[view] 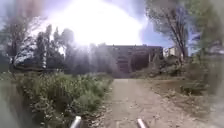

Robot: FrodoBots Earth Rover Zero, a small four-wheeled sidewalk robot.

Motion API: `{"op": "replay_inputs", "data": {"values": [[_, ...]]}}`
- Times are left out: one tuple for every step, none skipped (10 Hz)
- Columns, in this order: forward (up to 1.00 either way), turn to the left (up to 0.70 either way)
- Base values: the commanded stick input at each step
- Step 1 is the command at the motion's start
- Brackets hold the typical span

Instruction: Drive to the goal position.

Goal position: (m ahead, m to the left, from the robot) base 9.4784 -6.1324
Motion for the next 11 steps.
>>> {"op": "replay_inputs", "data": {"values": [[1.0, -0.18], [1.0, -0.39], [1.0, -0.15], [1.0, 0.0], [1.0, 0.0], [1.0, -0.4], [1.0, -0.23], [1.0, 0.0], [1.0, 0.0], [1.0, 0.0], [1.0, -0.36]]}}
